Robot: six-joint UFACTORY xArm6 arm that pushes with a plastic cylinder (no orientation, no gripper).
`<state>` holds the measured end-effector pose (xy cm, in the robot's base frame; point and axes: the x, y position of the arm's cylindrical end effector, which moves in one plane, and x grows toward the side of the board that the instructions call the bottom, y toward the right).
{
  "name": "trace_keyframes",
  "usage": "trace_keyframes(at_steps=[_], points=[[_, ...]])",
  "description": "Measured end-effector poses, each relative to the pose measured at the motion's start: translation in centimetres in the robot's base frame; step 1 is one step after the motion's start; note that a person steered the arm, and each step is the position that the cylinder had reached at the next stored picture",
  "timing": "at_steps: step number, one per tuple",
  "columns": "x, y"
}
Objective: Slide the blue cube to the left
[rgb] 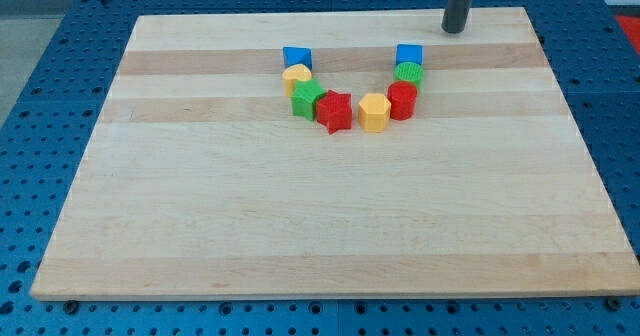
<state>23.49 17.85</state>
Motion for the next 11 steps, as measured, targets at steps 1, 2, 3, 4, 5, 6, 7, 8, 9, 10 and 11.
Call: trace_keyframes(at_steps=[1,2,3,4,5,6,7,8,9,10,11], points=[[2.3,-1.5],[2.6,-2.8],[2.8,-2.9],[4.2,-3.1],[6.4,-5.1],[8.6,-8.0],[8.7,-10.0],[8.9,-11.2],[11.9,-11.2],[15.0,-11.1],[18.0,-10.4]])
